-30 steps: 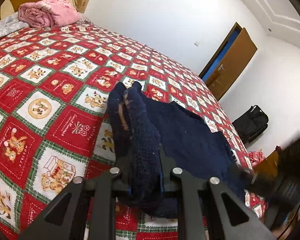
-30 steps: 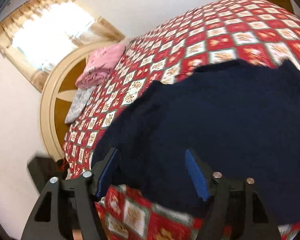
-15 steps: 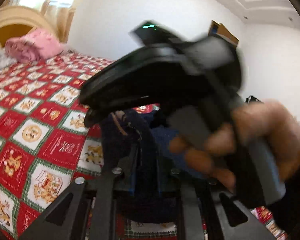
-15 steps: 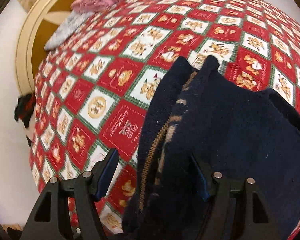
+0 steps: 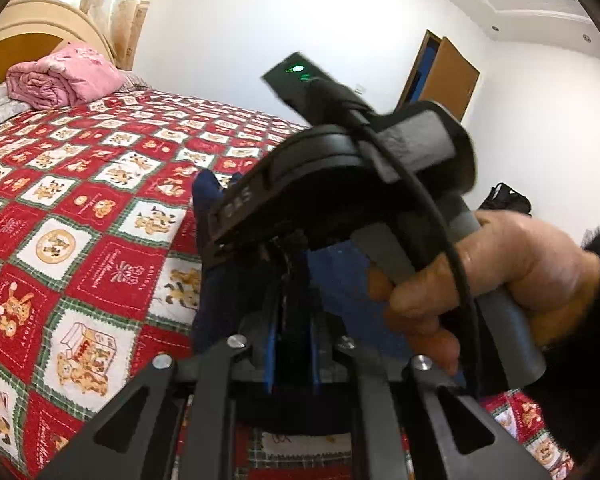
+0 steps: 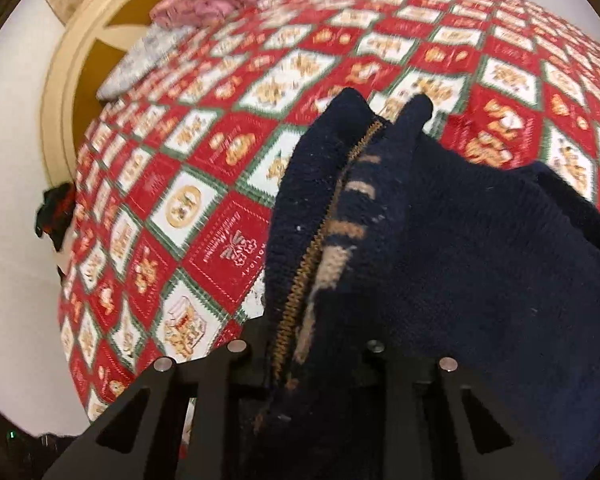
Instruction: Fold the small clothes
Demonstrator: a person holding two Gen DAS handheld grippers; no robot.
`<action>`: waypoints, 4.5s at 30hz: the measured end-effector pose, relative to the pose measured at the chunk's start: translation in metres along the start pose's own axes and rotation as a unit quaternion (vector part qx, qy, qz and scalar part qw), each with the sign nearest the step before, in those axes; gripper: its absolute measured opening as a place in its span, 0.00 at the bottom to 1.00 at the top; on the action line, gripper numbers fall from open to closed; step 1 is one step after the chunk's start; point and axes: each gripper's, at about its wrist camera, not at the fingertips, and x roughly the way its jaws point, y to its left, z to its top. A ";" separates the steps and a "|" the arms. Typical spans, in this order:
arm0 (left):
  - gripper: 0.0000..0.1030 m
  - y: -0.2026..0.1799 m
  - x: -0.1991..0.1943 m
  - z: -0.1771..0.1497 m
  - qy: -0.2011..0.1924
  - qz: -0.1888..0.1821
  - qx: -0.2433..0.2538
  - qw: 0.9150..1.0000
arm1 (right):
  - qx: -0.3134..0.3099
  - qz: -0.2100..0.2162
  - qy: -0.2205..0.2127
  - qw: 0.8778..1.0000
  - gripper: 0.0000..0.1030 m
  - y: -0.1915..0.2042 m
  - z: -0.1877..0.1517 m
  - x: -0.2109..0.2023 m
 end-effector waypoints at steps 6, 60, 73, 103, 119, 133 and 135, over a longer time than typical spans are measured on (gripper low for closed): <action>0.15 -0.045 -0.010 0.008 -0.002 -0.043 0.045 0.998 | 0.032 0.032 -0.088 0.995 0.22 -0.036 -0.027 -0.087; 0.68 -0.086 0.022 -0.015 0.075 -0.016 0.060 0.995 | 0.182 -0.092 -0.173 0.963 0.27 -0.189 -0.134 -0.118; 0.68 -0.080 0.028 -0.015 0.081 -0.009 0.054 0.995 | 0.126 -0.118 -0.181 0.968 0.38 -0.214 -0.116 -0.105; 0.78 -0.144 0.070 -0.062 0.187 -0.074 0.126 0.971 | 0.210 -0.044 -0.204 0.955 0.16 -0.141 -0.260 -0.127; 0.57 -0.135 0.087 -0.073 0.188 -0.011 0.173 0.967 | 0.232 -0.072 -0.182 0.953 0.08 -0.161 -0.291 -0.139; 0.97 -0.113 0.044 0.001 0.134 -0.068 0.107 0.983 | 0.204 -0.072 -0.283 0.934 0.84 -0.136 -0.264 -0.214; 0.97 -0.118 0.057 0.015 0.124 -0.040 0.099 0.986 | 0.193 -0.088 -0.300 0.930 0.85 -0.134 -0.250 -0.210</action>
